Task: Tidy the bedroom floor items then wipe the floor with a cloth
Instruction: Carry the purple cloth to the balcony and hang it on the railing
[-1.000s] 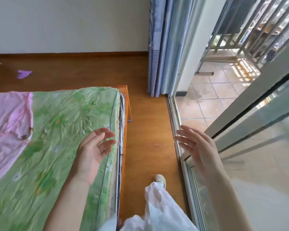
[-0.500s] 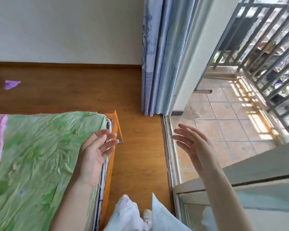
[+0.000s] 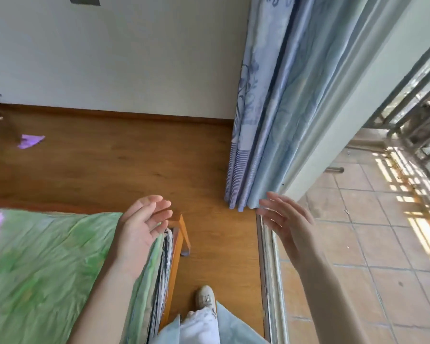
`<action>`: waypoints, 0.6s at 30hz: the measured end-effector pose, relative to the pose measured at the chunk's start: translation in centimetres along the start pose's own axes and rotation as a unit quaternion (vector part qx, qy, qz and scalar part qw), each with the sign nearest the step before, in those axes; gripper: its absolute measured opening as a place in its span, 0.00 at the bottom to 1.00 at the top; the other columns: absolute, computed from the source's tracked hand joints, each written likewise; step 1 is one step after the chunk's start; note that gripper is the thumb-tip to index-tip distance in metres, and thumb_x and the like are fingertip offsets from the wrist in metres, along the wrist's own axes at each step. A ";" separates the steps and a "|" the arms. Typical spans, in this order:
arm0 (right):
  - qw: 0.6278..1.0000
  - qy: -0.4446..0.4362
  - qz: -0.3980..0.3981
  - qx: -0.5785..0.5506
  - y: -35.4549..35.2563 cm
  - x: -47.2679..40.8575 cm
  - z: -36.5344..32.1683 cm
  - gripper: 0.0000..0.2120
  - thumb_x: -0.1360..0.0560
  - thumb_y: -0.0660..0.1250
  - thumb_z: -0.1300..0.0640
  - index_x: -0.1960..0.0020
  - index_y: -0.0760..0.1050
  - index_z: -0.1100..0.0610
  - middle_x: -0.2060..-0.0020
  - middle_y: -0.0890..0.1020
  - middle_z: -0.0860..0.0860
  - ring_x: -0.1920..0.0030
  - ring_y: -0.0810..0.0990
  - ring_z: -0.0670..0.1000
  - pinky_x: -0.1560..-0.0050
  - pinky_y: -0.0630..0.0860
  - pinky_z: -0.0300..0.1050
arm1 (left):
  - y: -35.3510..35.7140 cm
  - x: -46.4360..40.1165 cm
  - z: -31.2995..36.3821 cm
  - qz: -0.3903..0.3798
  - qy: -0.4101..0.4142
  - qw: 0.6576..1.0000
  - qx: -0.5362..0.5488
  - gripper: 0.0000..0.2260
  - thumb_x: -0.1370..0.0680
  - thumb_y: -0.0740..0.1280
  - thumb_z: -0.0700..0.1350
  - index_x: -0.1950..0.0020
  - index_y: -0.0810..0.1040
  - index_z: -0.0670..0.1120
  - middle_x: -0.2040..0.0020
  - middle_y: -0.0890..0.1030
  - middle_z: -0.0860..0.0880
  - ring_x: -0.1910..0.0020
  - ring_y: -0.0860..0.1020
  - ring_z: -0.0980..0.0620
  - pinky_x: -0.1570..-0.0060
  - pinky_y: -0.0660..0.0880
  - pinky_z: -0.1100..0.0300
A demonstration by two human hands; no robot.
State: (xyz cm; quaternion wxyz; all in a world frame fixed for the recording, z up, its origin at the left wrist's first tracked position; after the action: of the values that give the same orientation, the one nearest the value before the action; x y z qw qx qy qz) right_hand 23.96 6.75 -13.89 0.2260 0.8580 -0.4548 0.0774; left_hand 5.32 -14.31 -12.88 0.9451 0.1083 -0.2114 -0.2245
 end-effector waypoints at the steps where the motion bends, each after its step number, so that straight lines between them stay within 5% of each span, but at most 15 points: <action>1: 1.000 0.004 -0.001 0.002 1.0 -1.7 -0.5 0.07 0.23 0.63 0.62 0.51 0.80 0.58 0.60 0.85 0.54 0.59 0.84 0.49 0.58 0.78 0.37 | 0.2 -1.7 0.7 0.006 -0.001 1.000 -0.002 0.10 0.20 0.56 0.37 0.55 0.76 0.46 0.63 0.83 0.52 0.63 0.80 0.56 0.55 0.72 0.60; 18: 0.994 0.021 -0.098 0.054 13.8 -24.3 -5.0 0.09 0.21 0.59 0.61 0.47 0.78 0.58 0.57 0.84 0.53 0.55 0.83 0.50 0.57 0.77 0.37 | 1.8 -21.1 6.9 0.060 -0.014 0.997 0.040 0.11 0.19 0.55 0.38 0.45 0.77 0.45 0.51 0.83 0.46 0.52 0.82 0.50 0.49 0.79 0.55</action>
State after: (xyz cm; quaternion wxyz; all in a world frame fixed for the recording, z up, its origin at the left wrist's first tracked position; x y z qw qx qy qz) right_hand -0.85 20.45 -13.29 0.1959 0.9074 -0.3588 0.0973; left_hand -14.14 -3.59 -13.62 0.9487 0.1298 -0.2395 -0.1607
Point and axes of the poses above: each hand's wrist, its own x-axis away from the middle knuckle, its own y-axis out of the palm, z = x × y, the point moved 9 cm from there along -x, towards the middle knuckle
